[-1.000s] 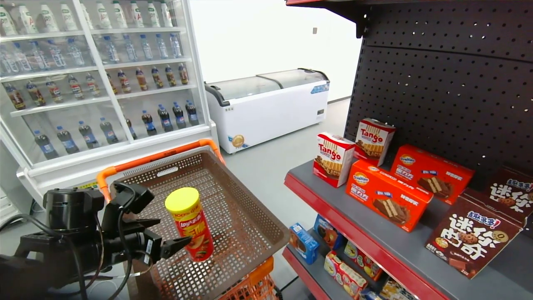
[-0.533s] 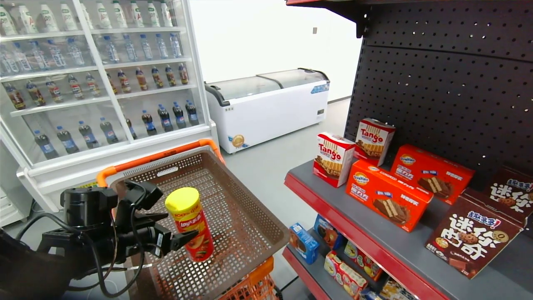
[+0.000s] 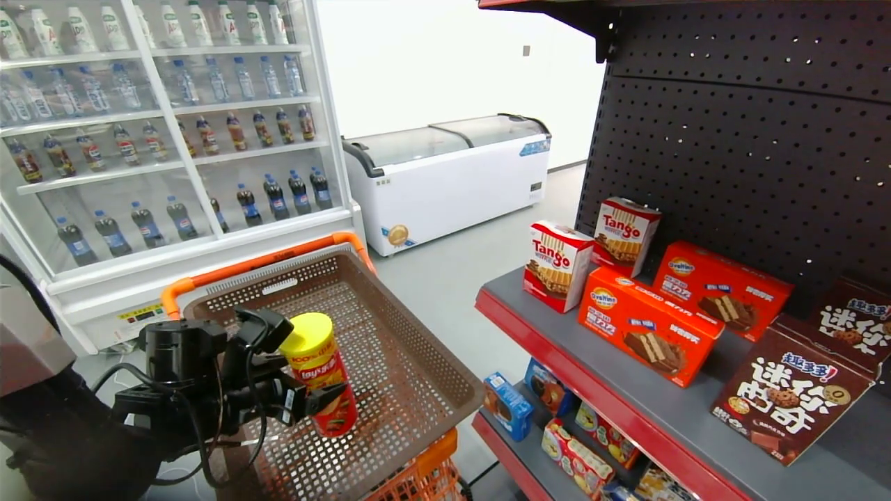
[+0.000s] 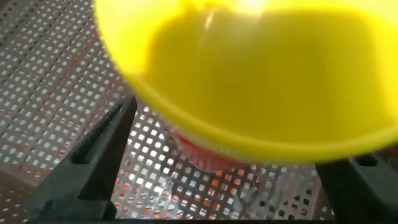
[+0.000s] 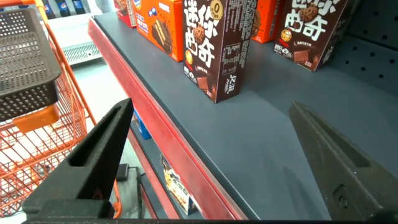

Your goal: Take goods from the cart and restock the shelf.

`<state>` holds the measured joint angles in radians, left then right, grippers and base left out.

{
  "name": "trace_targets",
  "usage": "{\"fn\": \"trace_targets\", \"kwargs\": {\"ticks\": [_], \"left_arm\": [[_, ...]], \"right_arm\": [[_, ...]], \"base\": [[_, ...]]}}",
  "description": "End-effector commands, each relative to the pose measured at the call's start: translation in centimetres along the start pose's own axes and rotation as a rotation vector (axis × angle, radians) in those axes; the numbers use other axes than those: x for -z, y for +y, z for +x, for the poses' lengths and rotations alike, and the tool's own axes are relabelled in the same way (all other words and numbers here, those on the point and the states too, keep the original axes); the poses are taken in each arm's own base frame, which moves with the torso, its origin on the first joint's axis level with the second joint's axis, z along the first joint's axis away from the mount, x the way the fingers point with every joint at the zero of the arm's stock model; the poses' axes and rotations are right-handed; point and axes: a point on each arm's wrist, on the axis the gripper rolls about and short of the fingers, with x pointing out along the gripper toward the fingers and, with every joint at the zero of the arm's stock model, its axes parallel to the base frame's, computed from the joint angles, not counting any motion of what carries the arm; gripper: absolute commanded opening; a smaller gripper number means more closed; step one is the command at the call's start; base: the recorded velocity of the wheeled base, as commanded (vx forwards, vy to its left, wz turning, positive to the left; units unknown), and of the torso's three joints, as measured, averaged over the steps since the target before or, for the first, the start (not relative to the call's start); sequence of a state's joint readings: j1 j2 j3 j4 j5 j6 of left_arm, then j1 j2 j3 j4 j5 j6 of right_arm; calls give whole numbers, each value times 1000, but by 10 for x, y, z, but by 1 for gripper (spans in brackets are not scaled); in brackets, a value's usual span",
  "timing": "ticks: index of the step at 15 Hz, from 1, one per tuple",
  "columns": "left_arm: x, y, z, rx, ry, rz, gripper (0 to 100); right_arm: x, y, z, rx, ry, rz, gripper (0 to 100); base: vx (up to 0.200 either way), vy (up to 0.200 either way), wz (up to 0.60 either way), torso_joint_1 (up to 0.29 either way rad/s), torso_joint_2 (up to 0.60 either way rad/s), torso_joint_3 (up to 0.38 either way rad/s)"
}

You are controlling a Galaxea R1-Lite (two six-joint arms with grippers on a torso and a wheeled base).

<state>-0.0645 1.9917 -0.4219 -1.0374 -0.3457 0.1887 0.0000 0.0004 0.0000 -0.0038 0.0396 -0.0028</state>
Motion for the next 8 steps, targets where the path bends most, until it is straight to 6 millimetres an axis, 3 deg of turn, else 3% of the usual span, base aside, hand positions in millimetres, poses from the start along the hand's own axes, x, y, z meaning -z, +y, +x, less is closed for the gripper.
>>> {"fn": "trace_targets", "kwargs": {"ticks": [1,6,7,8], "left_arm": [[6,-2,9,15,19,-2,100],[7,-1,13,15,19,-2,100],[3,1,15,11,5,3,0],[0,2,17,4,-7,10,0]], "right_arm": [[0,0,0,0,0,0,100],[0,0,0,0,0,0,100],[0,0,0,0,0,0,100],[0,0,0,0,0,0,100]], "base": [[0,0,0,0,0,0],[0,0,0,0,0,0],[0,0,0,0,0,0],[0,0,0,0,0,0]]}}
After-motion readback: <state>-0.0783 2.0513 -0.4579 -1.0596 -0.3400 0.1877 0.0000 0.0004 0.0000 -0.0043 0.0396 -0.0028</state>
